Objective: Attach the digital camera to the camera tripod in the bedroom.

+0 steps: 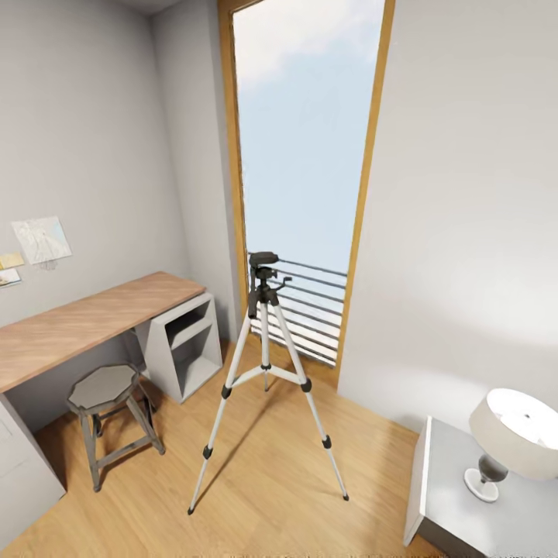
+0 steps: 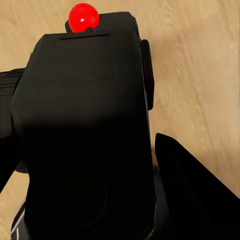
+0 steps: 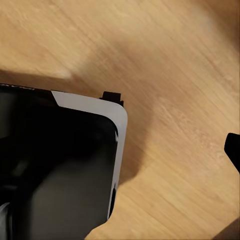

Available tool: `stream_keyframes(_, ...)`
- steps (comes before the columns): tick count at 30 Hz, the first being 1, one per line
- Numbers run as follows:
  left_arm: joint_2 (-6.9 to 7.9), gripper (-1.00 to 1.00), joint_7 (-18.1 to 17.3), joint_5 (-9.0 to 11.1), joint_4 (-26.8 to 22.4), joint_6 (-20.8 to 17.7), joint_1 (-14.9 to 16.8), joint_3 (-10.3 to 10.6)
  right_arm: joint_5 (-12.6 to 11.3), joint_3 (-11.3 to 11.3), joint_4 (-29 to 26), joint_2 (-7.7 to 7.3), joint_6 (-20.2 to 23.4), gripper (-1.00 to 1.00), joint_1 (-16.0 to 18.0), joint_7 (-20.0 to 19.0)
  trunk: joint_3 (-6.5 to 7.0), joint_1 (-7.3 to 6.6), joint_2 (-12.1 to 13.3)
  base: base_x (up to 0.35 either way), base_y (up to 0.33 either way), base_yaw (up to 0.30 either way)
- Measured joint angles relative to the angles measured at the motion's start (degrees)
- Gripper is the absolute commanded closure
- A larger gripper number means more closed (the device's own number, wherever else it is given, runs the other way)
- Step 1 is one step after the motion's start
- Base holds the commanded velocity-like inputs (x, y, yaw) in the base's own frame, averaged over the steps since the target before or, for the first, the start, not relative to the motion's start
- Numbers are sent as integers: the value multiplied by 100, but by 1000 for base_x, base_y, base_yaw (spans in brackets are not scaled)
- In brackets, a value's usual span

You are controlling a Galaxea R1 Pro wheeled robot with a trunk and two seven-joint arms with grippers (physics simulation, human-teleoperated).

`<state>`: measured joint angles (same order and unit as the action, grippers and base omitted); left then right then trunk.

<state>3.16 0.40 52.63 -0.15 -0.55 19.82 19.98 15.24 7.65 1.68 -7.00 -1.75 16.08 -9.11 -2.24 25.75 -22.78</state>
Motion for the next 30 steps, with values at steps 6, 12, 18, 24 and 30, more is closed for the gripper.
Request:
stream_keyframes(6,0,100,0,0,0,1,0,0,0,-1,0,-1,0,-100,0,0,-55,0,0,0,0,0)
stream_keyframes(12,0,100,0,-1,0,0,0,0,0,1,0,-3,-1,-100,0,0,-109,0,0,0,0,0)
stream_keyframes(18,0,100,0,-1,0,0,0,0,0,2,0,-4,0,-100,0,0,-164,0,0,0,0,0)
stream_keyframes(24,0,100,0,0,0,0,0,0,0,0,0,-6,0,-100,0,0,-219,0,-1,0,0,0)
stream_keyframes(30,0,100,0,-1,0,0,0,0,0,0,0,-8,0,-100,0,0,-273,0,-1,0,0,0)
